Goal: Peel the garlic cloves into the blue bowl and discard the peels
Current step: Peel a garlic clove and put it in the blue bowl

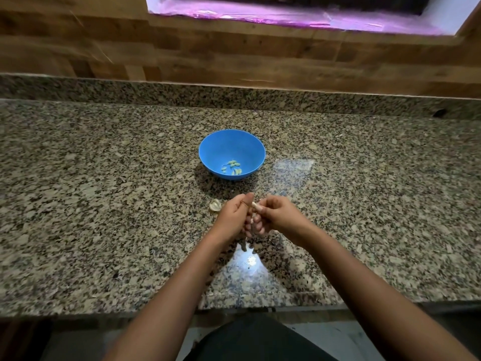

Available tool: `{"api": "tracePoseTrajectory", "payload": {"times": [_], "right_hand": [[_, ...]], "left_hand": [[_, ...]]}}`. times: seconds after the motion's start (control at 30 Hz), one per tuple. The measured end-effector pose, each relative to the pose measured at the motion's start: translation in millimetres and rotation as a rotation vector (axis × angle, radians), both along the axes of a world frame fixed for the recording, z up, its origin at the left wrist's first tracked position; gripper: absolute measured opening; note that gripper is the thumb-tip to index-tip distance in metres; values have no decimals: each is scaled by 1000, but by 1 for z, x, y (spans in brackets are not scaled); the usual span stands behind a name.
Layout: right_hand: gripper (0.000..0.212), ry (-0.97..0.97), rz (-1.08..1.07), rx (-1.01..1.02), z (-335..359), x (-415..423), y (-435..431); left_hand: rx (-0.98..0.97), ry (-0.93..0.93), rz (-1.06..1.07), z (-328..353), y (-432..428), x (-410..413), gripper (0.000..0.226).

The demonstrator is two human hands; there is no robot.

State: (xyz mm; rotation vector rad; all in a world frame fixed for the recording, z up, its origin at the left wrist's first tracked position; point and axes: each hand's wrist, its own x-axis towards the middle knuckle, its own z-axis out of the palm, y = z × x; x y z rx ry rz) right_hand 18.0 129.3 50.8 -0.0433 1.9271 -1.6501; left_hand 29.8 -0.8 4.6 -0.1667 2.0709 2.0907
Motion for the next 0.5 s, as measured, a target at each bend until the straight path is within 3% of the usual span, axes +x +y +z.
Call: {"api": "tracePoseTrajectory", "payload": {"times": [0.13, 0.23, 0.37, 0.5], "right_hand": [[17, -8, -37, 73, -6, -5, 6], [16, -18, -14, 77, -4, -6, 7], [10, -114, -155, -176, -4, -4, 5], [12, -215, -379, -416, -11, -4, 5]], "left_hand": [[-127, 109, -17, 0, -10, -2, 7], [-194, 197, 15, 1, -11, -2, 8], [-252, 254, 114, -2, -11, -2, 10], [-113, 215, 148, 1, -7, -2, 15]]}}
